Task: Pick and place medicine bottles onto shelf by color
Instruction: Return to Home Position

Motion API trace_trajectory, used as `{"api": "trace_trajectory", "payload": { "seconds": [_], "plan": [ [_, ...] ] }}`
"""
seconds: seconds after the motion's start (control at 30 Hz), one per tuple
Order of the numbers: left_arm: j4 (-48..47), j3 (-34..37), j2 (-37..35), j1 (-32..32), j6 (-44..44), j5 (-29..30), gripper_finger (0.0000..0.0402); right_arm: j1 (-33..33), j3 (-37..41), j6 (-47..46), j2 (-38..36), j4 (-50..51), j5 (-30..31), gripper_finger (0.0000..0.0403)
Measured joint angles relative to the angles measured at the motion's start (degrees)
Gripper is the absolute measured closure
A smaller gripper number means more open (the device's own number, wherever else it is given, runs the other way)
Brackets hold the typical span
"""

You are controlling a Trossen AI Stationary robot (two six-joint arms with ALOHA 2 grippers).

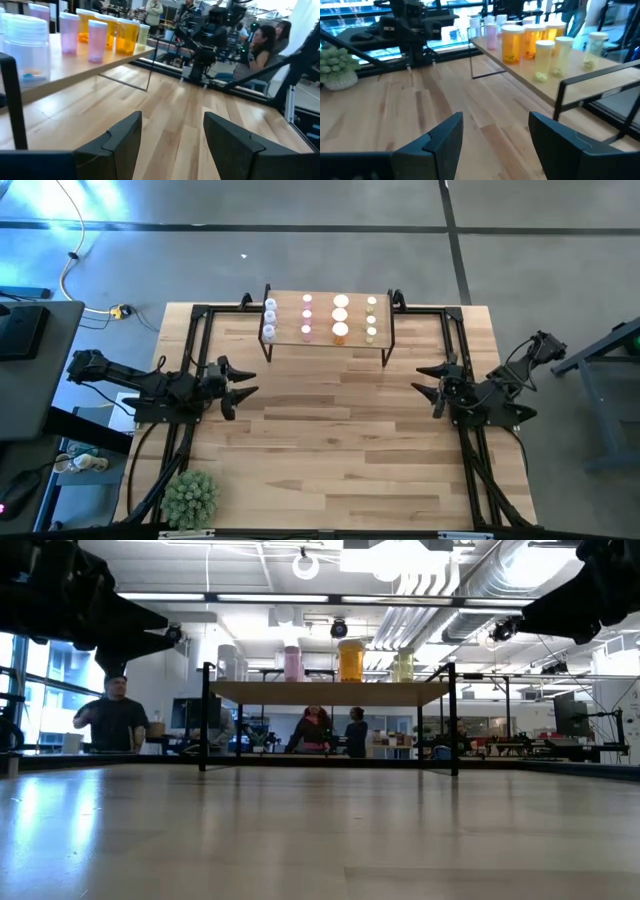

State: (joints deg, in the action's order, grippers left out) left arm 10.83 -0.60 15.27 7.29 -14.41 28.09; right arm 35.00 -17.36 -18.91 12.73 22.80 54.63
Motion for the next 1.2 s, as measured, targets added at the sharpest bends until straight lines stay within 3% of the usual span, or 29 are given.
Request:
{"api": "trace_trajectory", "payload": {
  "seconds": [0.37,0.73,1.2],
  "plan": [
    [-0.76,-0.02,0.09,0.00,0.02,-4.41,0.0200,-0.04,5.07,3.96,-12.42,0.35,0.68,0.0185],
    [-1.95,-0.07,0.09,0.00,0.02,-4.91,0.0200,-0.13,10.10,5.62,-12.52,-0.98,0.84,0.0185],
    [-3.06,-0.07,0.11,-0.02,0.04,-4.93,0.0200,-0.24,10.79,0.31,-11.69,-1.81,-5.43,0.0185]
  ]
}}
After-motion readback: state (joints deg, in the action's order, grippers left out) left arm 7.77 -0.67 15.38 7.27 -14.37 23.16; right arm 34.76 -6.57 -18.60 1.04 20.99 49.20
